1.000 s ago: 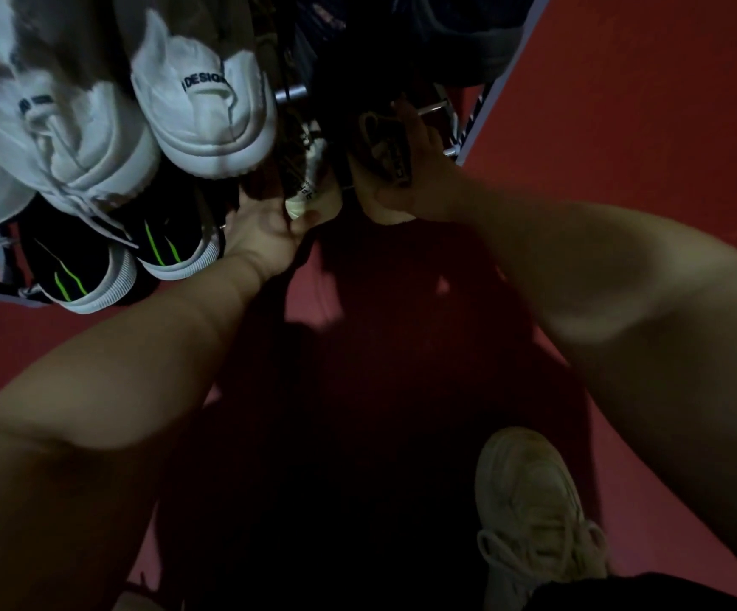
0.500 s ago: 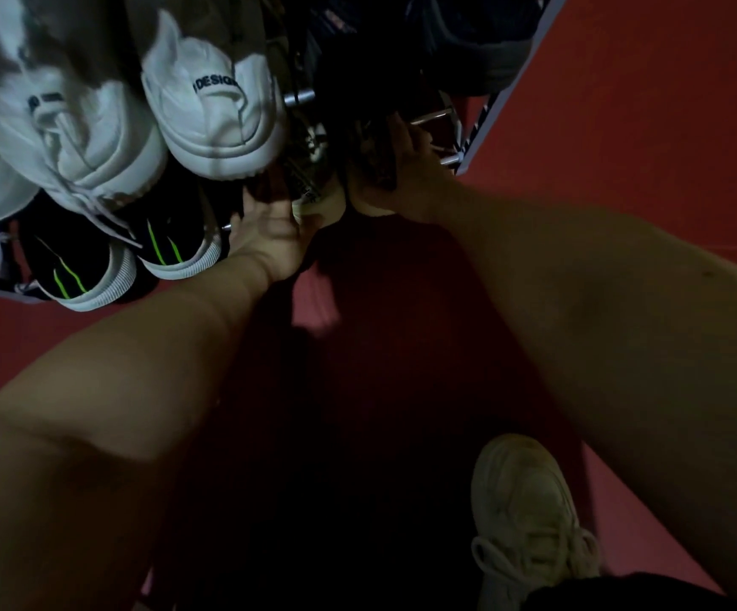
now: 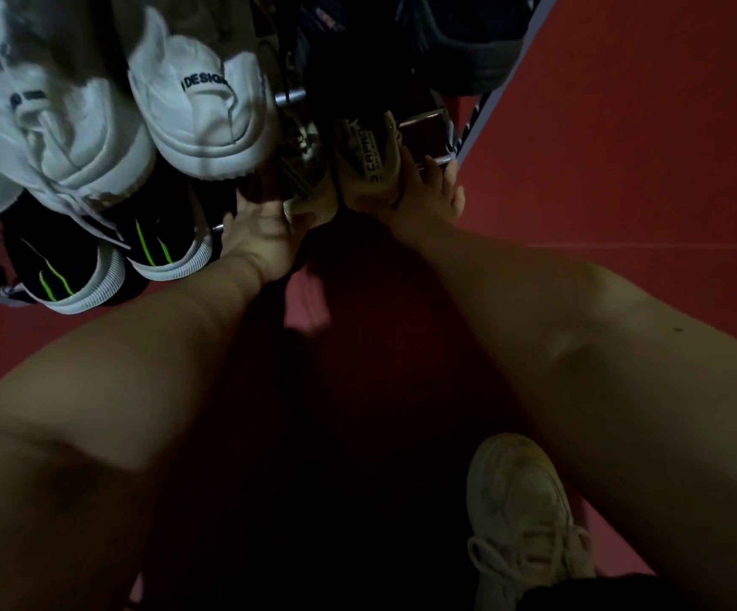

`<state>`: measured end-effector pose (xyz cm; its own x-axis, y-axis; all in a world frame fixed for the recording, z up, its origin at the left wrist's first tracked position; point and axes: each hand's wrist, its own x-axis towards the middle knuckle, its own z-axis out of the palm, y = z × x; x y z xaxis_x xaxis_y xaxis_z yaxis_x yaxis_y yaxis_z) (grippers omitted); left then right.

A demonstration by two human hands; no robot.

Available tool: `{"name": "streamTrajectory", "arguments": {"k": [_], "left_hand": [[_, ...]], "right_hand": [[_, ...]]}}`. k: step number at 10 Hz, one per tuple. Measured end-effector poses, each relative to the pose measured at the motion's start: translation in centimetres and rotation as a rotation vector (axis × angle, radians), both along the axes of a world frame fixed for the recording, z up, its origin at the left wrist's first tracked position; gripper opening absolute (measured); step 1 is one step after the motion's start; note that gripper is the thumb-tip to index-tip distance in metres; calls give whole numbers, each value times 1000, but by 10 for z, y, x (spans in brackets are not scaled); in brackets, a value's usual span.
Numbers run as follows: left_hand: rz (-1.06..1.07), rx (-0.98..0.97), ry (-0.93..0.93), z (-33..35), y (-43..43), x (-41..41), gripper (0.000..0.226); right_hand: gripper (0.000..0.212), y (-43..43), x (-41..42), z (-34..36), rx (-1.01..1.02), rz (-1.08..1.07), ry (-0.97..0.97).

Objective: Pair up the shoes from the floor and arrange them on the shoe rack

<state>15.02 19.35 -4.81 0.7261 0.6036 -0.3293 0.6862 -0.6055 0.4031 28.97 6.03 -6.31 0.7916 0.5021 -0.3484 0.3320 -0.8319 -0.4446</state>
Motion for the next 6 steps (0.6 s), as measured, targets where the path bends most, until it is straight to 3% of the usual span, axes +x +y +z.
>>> {"name": "streamTrajectory", "arguments": {"k": [4,6], "left_hand": [[26,54,72,-3,-4,-1,60],[-28,49,101,0,-19,-13,80]], "right_hand": [[99,-1,-1,8,-79,17,19],[99,-4,-27,24,-150,50,11]]}}
